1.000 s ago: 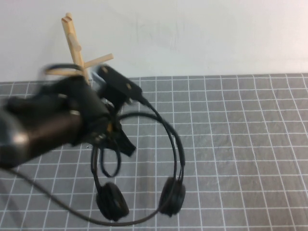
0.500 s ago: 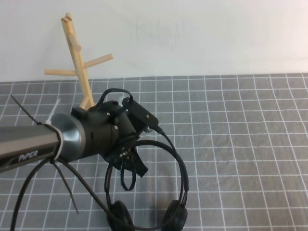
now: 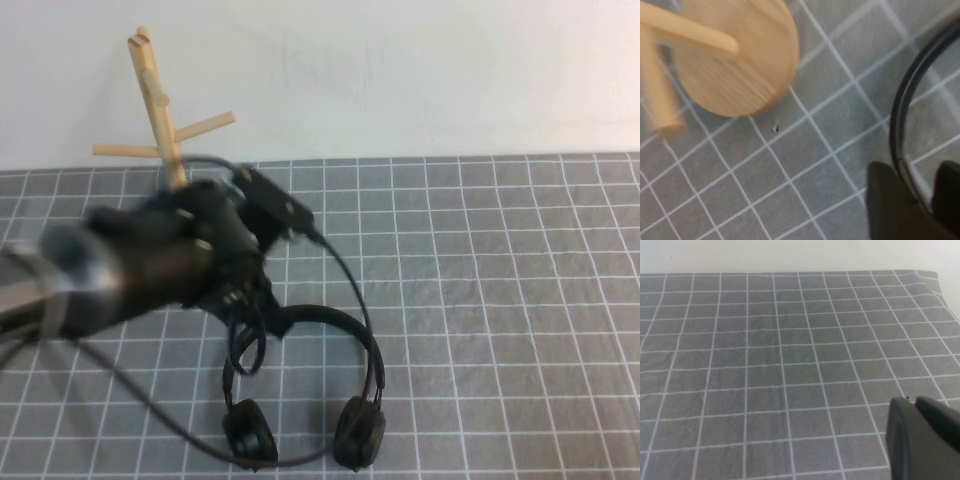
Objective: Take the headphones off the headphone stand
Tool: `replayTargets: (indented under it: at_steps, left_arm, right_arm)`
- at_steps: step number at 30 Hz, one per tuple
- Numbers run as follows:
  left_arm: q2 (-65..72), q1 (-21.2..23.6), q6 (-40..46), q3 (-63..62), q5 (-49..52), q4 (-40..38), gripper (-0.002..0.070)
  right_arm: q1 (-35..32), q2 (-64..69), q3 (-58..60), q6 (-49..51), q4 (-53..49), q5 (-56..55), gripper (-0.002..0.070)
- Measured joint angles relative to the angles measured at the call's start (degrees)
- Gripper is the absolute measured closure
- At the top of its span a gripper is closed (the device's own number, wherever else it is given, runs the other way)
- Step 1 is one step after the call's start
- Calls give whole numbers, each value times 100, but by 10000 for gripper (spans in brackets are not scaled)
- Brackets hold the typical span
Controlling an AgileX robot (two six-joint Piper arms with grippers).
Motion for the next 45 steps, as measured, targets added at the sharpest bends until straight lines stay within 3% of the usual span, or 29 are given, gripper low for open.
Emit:
replayTargets:
  at_steps: [3,8,15,27,41,45]
  left_arm:
    - [-743,0,0,0,103,-325,607]
    - [-2110,0,-11,0,571,-611,669]
    - [-4064,0,-426,372,1144,-790,676]
    - [-7212,0,-1654,2411,769,-904,677]
    - [-7729,0,-1756,2453,766,-857,678]
    - [-7739,0,-1766,2492,484,-463,678]
  right_arm:
    - [0,0,0,0,0,0,682]
    - [0,0,0,0,0,0,682]
    - [0,0,0,0,0,0,682]
    - [0,0,0,0,0,0,682]
    - [0,0,0,0,0,0,682]
    - [0,0,0,0,0,0,682]
